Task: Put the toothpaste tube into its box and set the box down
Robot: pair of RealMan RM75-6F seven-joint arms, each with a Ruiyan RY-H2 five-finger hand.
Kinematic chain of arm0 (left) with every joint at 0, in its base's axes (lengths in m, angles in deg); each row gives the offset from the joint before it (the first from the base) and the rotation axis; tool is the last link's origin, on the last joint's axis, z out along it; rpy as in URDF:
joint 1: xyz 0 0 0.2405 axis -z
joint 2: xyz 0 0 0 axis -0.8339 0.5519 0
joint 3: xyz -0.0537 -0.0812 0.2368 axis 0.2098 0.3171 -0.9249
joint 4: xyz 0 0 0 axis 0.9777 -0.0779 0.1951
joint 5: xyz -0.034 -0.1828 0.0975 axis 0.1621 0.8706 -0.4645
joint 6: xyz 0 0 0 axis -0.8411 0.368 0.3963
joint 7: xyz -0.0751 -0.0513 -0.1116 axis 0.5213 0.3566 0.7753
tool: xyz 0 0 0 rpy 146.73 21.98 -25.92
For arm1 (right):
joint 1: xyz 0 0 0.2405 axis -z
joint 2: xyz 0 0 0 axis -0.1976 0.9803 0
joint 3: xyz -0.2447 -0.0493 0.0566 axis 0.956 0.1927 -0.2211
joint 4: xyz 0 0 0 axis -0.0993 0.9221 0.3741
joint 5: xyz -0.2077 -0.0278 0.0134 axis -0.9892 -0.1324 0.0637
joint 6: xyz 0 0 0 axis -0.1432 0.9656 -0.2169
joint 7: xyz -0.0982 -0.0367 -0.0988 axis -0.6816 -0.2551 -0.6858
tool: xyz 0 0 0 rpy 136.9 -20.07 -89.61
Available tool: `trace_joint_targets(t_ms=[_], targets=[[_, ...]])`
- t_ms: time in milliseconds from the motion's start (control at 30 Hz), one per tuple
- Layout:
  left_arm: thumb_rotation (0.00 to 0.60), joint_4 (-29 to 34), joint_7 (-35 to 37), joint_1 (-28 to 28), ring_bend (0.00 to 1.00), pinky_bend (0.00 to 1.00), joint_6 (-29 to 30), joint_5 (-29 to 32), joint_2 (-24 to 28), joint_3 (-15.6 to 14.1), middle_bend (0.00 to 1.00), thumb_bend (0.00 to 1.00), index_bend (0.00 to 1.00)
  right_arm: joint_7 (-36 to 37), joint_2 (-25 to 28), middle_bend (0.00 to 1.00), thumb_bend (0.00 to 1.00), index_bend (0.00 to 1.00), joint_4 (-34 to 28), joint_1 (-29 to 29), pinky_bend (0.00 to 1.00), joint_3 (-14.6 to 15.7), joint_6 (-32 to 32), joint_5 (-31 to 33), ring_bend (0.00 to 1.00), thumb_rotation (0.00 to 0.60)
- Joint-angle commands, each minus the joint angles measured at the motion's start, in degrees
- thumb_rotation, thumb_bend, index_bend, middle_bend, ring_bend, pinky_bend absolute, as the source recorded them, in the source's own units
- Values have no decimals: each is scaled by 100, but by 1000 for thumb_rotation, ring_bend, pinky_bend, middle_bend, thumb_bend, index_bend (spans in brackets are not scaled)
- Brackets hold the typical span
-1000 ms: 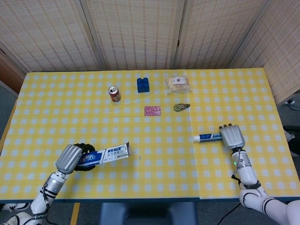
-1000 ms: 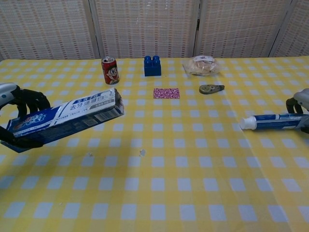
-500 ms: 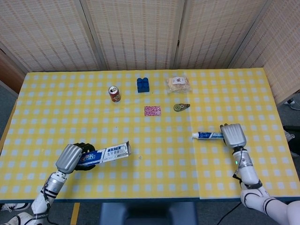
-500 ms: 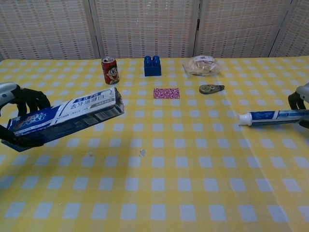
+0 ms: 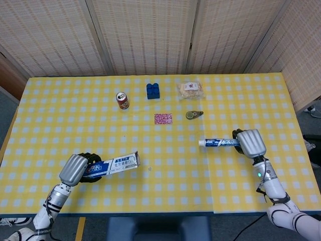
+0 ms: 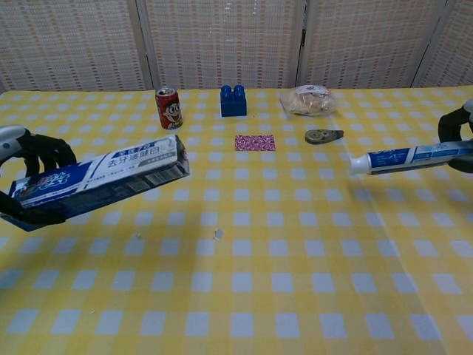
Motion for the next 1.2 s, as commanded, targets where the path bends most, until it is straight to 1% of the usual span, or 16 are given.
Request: trace_joint_targets(t_ms=[33,67,267,433,500,667,833,933,1200], targets=[[600,10,-29,7,538,635,-3,0,-12,4,678,172,632,261,177,654,597,803,-260,26,951,-8,87,-84,664,600],[600,17,-42,10,538,635,-8,-1,-15,3,678,172,632,446,281,654,597,803,-421,33,951,-20,123,-118,663,600],[600,64,-60,49,538,635,-117,17,5,-17,678,172,632,867,775,654,597,803,-1132,21,951,11,482,-539,662,600],[600,56,-313,91,538,635,-125,-45,-82,-18,678,172,632,809,1053,654,597,803,-1793,21,951,77,717,-859,662,600],[600,115,-396,127,538,635,-194,-63,-83,-40,678,172,632,634,1189,654,597,803,-2152,-1,951,106,737,-977,662,600],[600,260,-701,176,538,635,-257,-73,-86,-31,678,172,632,448,1370,654,596,803,-2762,-95,951,172,497,-1038,660,600],[600,473,-891,228,538,635,-321,-58,-31,-7,678,172,632,83,1332,654,597,803,-2975,-143,951,186,325,-993,660,600],[600,588,-979,243,538,635,-343,-43,23,2,678,173,632,-37,1286,654,597,803,-3002,-142,951,204,279,-973,659,600],[600,760,-1168,318,538,635,-457,-11,3,23,678,172,632,43,1104,654,597,803,-2937,-155,951,222,197,-929,660,600]])
